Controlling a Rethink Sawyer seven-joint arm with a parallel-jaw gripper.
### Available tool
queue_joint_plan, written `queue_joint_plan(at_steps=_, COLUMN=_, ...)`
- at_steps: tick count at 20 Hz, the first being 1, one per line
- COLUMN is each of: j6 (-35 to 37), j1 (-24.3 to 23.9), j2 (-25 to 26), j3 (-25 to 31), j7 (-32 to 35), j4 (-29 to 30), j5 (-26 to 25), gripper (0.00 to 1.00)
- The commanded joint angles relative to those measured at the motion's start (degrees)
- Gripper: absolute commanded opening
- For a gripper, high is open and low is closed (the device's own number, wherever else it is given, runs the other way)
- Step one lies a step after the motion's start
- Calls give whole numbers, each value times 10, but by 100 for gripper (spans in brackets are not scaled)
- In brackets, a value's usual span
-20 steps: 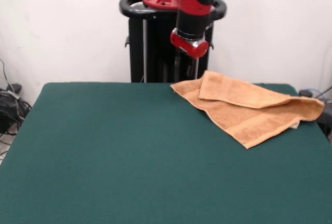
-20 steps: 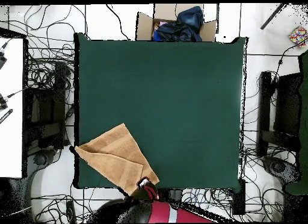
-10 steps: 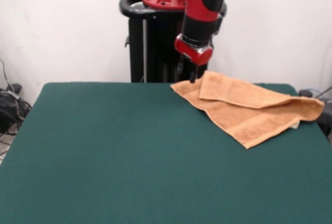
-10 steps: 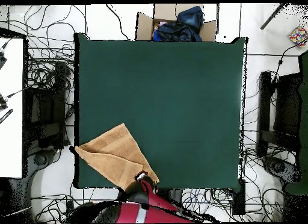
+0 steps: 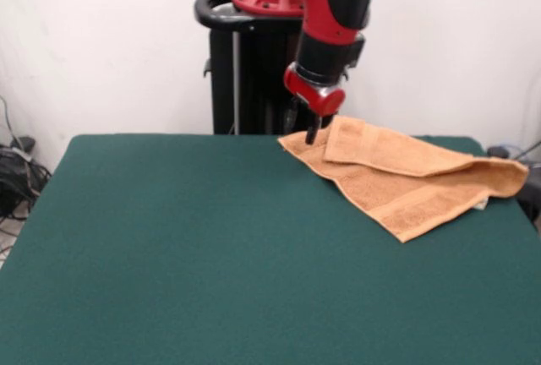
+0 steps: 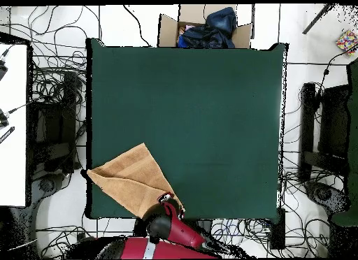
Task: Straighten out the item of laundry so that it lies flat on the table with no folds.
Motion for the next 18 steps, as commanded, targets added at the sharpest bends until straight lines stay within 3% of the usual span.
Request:
queue_joint_plan(at_steps=1, j6=52, j1=8, j2=14, j3=53, j7=160, j4=-75, j5=64, gripper=100)
queue_joint_plan(at_steps=11, j6=24, j1=33, j2=28, j3=89, j7=192, j4=-94, j5=106, gripper=100)
queue_joint_plan(at_steps=18, j6=15, j1=65, j2=48, j3=96, j7=210, j4=-121, j5=166, gripper=100)
